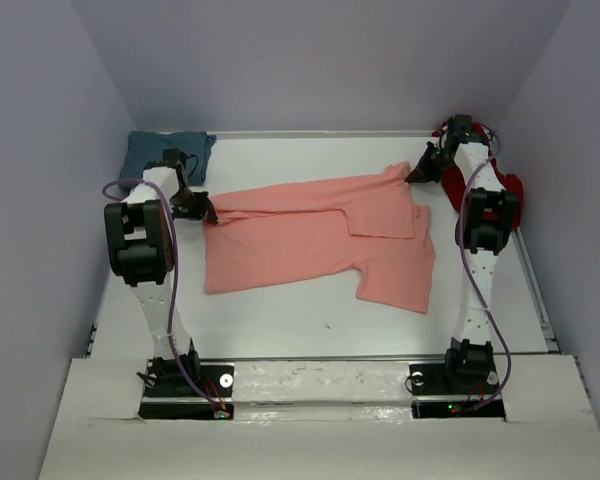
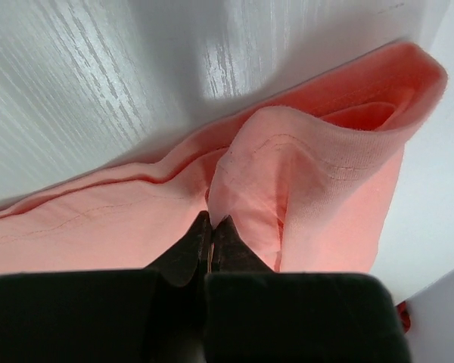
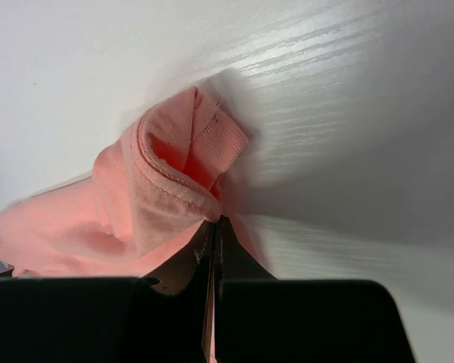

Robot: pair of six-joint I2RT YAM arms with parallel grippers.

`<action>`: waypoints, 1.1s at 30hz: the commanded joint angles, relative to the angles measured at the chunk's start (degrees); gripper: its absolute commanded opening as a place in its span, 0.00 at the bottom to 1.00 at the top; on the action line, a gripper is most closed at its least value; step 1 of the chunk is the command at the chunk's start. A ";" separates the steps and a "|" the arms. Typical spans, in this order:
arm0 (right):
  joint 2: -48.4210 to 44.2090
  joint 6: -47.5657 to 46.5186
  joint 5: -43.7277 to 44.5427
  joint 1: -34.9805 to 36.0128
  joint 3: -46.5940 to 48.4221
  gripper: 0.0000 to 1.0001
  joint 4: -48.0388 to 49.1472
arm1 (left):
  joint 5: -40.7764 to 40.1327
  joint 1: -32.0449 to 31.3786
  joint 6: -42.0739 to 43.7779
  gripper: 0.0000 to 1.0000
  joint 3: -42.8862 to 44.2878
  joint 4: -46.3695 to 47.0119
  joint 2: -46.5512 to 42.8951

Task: Fold and stack the t-shirts
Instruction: Fold the tshirt

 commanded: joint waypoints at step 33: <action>4.25 2.67 -0.92 -2.53 9.94 0.00 3.41 | 0.74 3.64 6.12 0.00 -5.45 -4.46 -8.79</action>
